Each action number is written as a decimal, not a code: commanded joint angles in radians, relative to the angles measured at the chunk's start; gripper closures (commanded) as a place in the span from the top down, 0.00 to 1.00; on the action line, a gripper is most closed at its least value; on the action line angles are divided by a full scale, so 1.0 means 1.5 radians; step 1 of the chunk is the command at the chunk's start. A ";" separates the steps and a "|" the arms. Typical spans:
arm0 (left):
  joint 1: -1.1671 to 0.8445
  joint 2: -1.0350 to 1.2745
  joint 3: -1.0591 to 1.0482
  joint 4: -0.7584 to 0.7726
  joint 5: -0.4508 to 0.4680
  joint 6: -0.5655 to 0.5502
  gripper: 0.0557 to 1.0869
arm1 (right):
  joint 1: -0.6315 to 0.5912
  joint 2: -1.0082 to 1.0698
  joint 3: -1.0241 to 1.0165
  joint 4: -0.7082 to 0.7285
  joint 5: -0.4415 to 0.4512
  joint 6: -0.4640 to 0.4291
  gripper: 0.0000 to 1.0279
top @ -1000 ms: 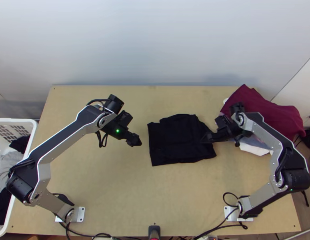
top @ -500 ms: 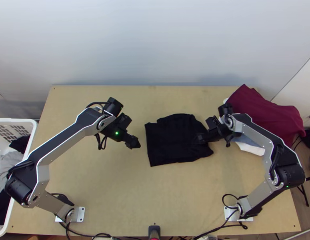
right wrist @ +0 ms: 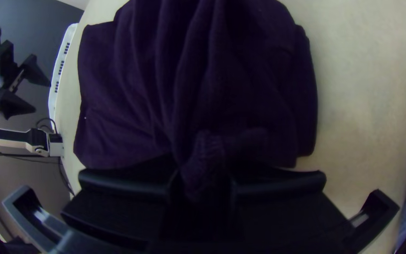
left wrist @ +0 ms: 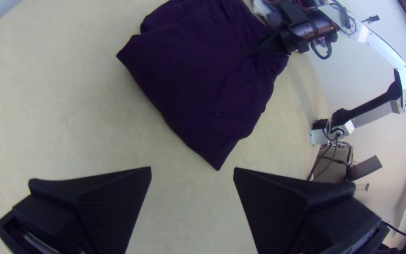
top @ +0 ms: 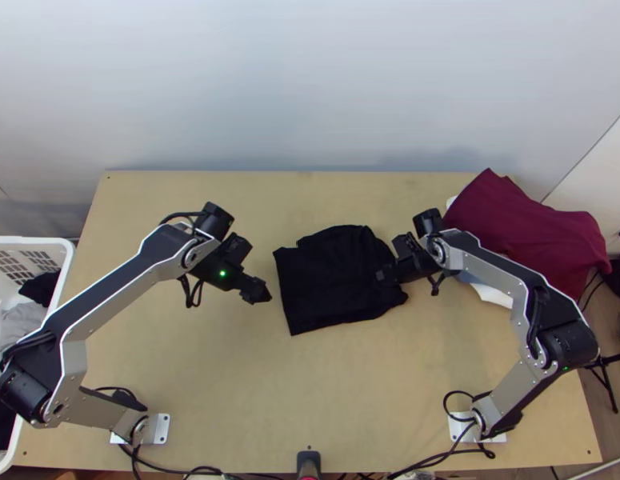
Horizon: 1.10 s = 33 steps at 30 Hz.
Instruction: Fold the t-shirt
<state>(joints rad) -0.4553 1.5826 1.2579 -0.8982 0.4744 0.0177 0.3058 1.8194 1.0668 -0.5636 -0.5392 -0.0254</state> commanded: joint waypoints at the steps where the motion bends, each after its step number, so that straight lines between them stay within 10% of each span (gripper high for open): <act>1: 0.021 -0.018 -0.029 0.002 0.002 0.007 0.84 | 0.038 -0.027 0.007 -0.022 -0.008 0.006 0.03; 10: 0.043 -0.030 -0.035 -0.005 0.001 0.012 0.84 | 0.032 -0.129 0.192 -0.128 -0.101 0.081 0.03; 33: 0.066 -0.020 -0.057 -0.017 0.002 0.054 0.84 | -0.142 -0.100 0.491 -0.188 -0.094 0.093 0.03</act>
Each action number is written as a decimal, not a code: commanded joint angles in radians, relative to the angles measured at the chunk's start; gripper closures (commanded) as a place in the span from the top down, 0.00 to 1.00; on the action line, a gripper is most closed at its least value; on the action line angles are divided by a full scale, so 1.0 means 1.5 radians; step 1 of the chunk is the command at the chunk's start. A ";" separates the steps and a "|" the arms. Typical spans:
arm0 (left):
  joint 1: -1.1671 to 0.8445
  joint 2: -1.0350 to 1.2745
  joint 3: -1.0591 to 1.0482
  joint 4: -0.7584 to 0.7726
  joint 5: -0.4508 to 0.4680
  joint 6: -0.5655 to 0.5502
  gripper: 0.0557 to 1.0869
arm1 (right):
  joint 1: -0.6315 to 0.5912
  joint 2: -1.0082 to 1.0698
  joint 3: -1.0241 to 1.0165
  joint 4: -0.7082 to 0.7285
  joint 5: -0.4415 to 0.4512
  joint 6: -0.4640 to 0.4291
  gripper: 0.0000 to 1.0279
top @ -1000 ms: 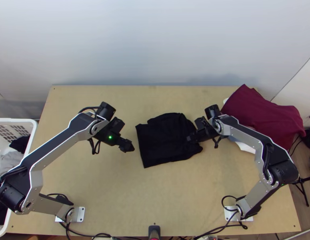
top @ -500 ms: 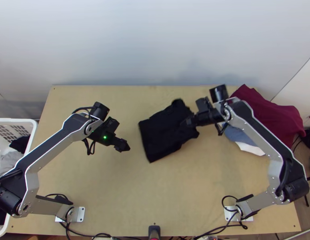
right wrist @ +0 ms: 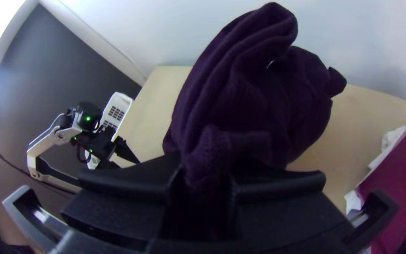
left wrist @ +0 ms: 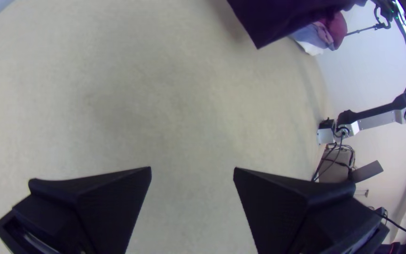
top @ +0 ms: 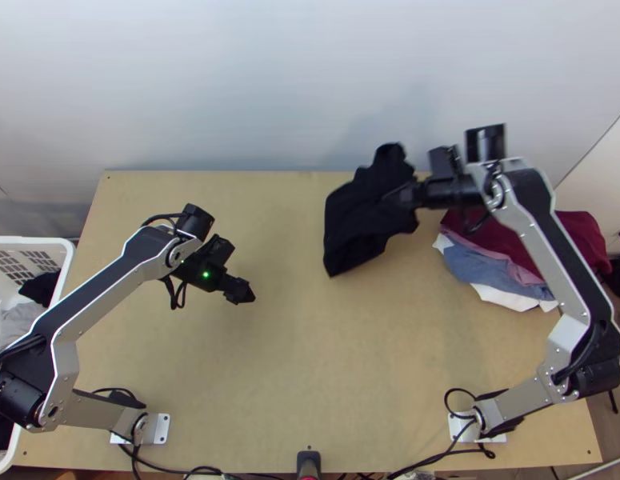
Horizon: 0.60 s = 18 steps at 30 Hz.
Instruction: Fold the t-shirt
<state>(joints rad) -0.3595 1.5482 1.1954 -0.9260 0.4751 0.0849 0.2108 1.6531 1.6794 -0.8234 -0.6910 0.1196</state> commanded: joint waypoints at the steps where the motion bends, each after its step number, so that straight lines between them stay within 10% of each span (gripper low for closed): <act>1: 0.002 0.003 -0.019 0.004 0.001 0.010 0.84 | -0.096 0.012 0.096 -0.017 0.008 -0.004 0.03; 18: 0.017 0.006 -0.031 0.004 0.001 0.033 0.84 | -0.301 0.040 0.253 -0.057 0.016 -0.006 0.03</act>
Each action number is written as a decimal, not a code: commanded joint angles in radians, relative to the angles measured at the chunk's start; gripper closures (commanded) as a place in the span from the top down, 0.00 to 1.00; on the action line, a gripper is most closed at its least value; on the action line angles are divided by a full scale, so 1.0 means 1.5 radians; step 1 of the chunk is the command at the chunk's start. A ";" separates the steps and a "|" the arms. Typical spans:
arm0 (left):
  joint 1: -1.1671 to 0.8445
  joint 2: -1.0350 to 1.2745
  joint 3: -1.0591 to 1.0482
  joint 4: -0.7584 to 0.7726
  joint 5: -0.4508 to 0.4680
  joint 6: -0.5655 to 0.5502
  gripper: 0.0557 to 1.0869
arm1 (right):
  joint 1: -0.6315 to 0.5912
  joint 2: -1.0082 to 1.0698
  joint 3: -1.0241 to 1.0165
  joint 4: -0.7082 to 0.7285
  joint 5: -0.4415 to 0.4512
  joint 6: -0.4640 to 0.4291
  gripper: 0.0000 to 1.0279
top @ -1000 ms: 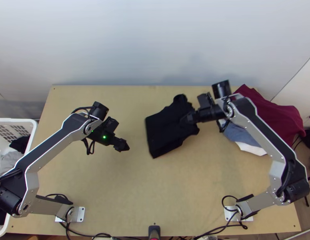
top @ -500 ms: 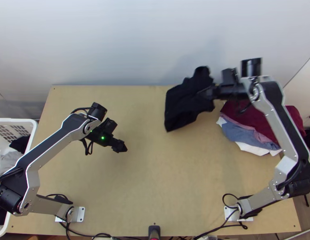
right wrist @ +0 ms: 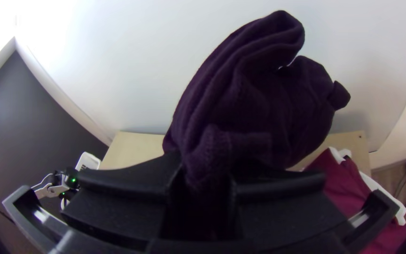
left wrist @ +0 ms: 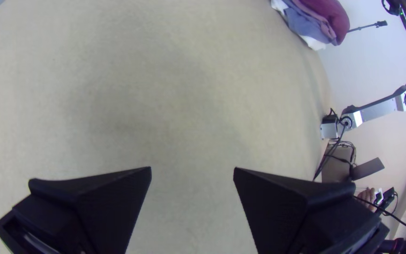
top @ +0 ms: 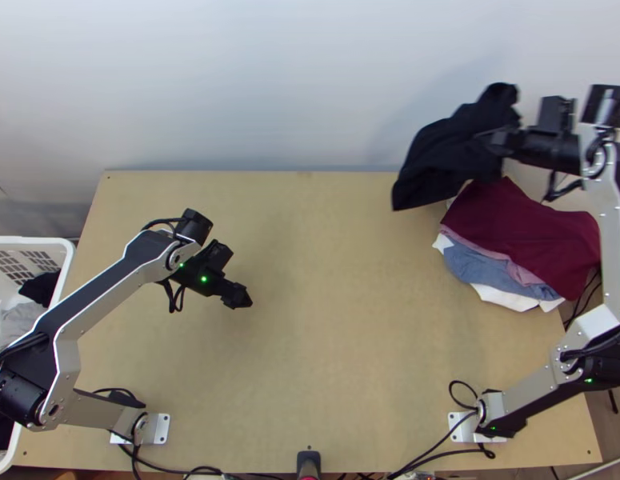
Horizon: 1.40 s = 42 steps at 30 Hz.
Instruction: Fold the t-shirt
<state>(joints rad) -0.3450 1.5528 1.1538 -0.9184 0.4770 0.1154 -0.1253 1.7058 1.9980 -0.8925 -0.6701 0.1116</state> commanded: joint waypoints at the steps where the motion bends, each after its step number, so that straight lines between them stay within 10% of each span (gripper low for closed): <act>1: 0.008 0.005 -0.003 -0.001 0.000 0.015 0.84 | -0.088 0.004 0.041 -0.012 0.001 -0.002 0.03; 23: 0.008 0.043 0.006 0.001 0.000 0.053 0.84 | -0.268 -0.146 -0.187 -0.029 -0.033 -0.062 0.03; 42: 0.008 0.049 -0.012 0.009 0.000 0.063 0.84 | -0.471 -0.172 -0.458 -0.026 -0.044 -0.278 0.03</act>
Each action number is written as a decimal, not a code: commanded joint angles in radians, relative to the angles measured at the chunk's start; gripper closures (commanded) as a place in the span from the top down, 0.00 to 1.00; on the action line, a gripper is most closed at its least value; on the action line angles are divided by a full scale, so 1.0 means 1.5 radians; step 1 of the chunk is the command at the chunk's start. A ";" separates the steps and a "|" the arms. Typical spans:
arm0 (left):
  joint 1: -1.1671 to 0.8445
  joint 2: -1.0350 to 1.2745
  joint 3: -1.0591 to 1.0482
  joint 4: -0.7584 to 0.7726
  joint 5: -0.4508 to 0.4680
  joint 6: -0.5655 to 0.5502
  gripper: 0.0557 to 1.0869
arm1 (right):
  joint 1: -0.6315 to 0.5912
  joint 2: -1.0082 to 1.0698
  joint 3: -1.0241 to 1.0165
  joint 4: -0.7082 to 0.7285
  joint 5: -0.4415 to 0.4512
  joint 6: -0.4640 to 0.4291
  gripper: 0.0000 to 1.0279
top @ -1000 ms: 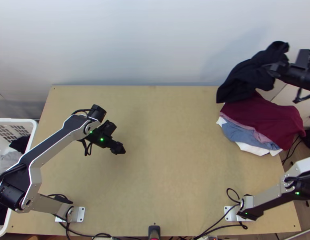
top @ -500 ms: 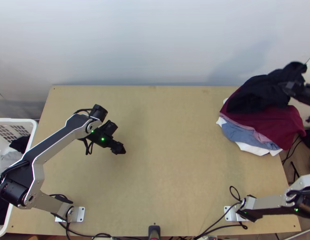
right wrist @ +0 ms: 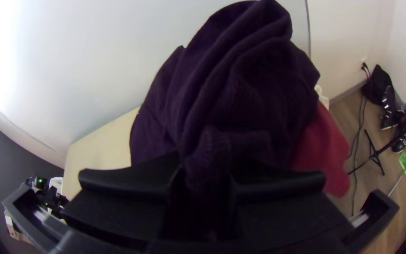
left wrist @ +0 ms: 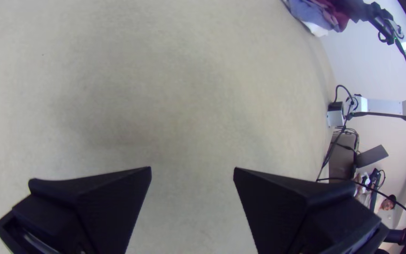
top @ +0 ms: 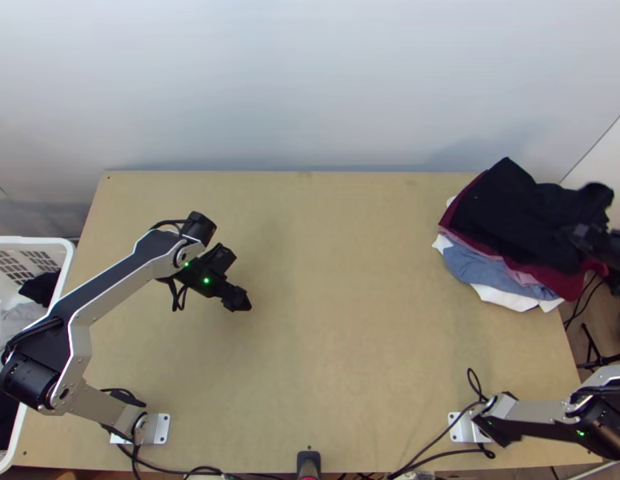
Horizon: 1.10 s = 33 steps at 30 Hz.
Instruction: Fold the t-shirt
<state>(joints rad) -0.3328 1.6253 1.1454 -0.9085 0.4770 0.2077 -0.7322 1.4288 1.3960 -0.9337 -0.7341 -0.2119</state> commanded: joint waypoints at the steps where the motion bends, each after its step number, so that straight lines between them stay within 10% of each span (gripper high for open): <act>1: 0.000 0.000 -0.008 0.002 0.000 0.002 0.84 | -0.070 0.018 -0.056 0.006 -0.001 -0.065 0.03; 7: 0.000 -0.005 -0.008 0.002 0.000 -0.001 0.84 | -0.086 0.063 -0.052 0.027 0.000 -0.096 0.03; 18: 0.002 -0.033 -0.027 0.002 0.000 -0.008 0.84 | -0.105 0.099 -0.022 0.041 0.020 -0.068 0.85; 33: 0.001 -0.064 -0.033 -0.002 0.000 -0.014 0.84 | -0.191 0.063 -0.015 0.023 0.093 -0.159 0.96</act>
<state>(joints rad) -0.3305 1.5497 1.0988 -0.9104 0.4767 0.1944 -0.9485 1.5406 1.3743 -0.8921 -0.6441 -0.3695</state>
